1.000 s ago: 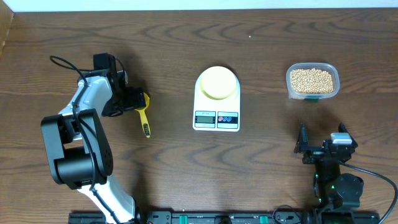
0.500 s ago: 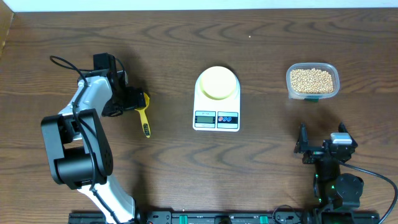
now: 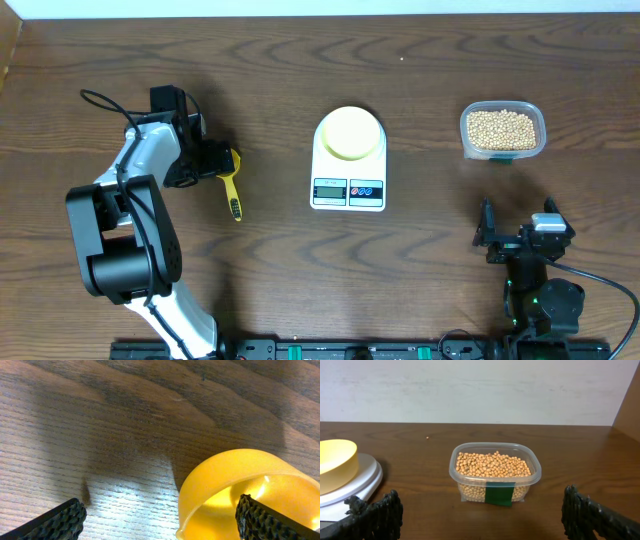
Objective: Scoop item into bowl and weigh 50g on scale
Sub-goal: 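Close the left gripper on the yellow scoop's cup rim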
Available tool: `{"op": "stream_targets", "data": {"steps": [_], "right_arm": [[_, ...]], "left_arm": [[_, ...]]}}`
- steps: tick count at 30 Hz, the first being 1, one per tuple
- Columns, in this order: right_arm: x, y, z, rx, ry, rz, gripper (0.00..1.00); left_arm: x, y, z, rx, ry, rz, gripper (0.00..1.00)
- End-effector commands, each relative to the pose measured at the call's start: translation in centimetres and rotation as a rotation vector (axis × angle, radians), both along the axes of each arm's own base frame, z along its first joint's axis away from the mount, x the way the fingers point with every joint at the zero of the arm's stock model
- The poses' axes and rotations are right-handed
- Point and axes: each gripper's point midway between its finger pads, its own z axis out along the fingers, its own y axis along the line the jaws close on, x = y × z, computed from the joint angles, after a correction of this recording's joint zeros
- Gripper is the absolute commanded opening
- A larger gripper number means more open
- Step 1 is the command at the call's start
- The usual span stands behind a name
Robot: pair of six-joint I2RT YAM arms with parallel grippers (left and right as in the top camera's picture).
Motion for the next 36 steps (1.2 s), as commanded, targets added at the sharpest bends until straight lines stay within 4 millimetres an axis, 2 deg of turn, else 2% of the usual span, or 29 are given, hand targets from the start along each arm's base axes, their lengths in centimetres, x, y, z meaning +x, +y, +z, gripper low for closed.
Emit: {"op": "stream_targets", "data": {"steps": [1, 5, 12, 17, 23, 27, 32, 36], "right_arm": [[-0.03, -0.15, -0.04, 0.013, -0.001, -0.007, 0.99], [-0.03, -0.15, -0.05, 0.013, 0.0, -0.007, 0.99], [-0.03, -0.15, -0.04, 0.013, -0.001, -0.007, 0.99], [-0.03, -0.15, -0.04, 0.013, -0.001, -0.007, 0.99], [-0.03, -0.15, -0.04, 0.013, -0.001, -0.007, 0.99], [-0.03, -0.15, -0.04, 0.013, -0.001, -0.007, 0.99], [-0.03, -0.15, -0.04, 0.013, -0.001, -0.007, 0.99], [-0.03, -0.15, -0.04, 0.013, -0.001, -0.007, 0.99]], "left_arm": [[-0.42, 0.36, -0.75, 0.01, 0.023, 0.001, 0.98], [-0.42, 0.36, -0.75, 0.01, 0.023, 0.001, 0.98], [-0.41, 0.37, -0.75, 0.01, 0.023, 0.001, 0.85], [-0.42, 0.36, -0.75, 0.01, 0.023, 0.001, 0.67], [-0.41, 0.37, -0.75, 0.01, 0.023, 0.001, 0.56], [-0.42, 0.36, -0.75, 0.01, 0.023, 0.001, 0.44], [-0.4, 0.37, -0.75, 0.01, 0.022, 0.001, 0.4], [-0.41, 0.37, -0.75, 0.01, 0.023, 0.001, 0.32]]}}
